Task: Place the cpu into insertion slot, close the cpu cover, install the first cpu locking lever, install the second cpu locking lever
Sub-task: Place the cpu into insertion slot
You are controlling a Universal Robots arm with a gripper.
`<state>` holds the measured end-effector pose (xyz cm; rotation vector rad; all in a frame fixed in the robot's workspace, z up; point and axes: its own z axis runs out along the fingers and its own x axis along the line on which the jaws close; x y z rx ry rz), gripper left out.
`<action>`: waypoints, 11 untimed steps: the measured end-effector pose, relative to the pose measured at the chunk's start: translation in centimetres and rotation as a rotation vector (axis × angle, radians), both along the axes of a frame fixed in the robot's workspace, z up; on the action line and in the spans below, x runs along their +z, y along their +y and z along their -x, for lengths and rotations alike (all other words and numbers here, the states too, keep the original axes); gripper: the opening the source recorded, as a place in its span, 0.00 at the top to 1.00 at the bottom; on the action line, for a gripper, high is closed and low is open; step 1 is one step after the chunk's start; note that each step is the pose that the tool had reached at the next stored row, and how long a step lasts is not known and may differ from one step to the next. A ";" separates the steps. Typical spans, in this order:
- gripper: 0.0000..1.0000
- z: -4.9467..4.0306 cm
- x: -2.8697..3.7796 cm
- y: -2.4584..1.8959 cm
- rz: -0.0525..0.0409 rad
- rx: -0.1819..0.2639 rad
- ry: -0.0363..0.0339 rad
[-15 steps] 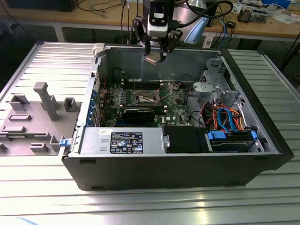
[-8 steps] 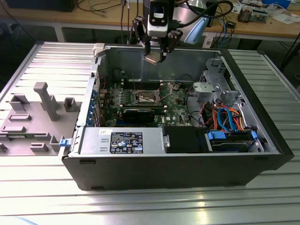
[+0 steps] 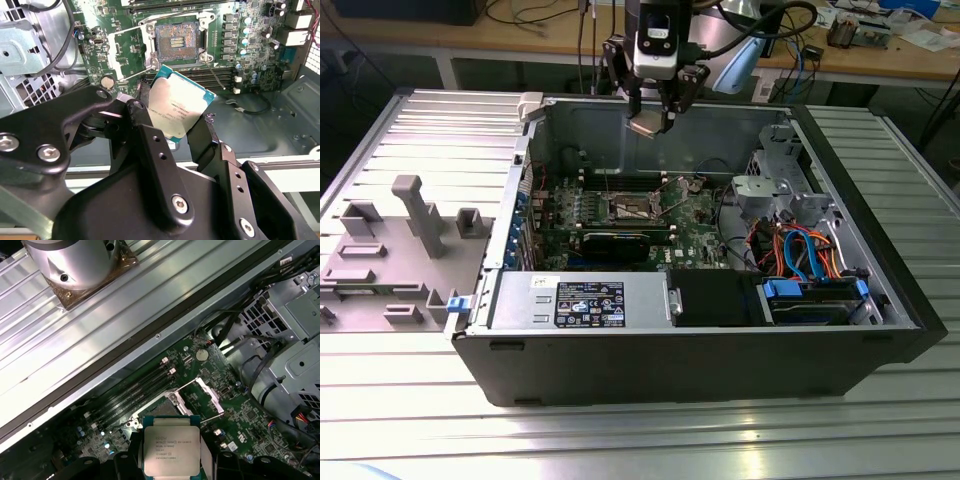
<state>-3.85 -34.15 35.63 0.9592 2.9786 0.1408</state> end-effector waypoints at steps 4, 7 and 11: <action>0.46 0.00 -0.02 0.00 0.0000 -0.014 0.0000; 0.46 0.00 -0.03 0.00 0.0000 -0.018 0.0000; 0.46 0.00 -0.03 0.00 0.0000 -0.018 0.0000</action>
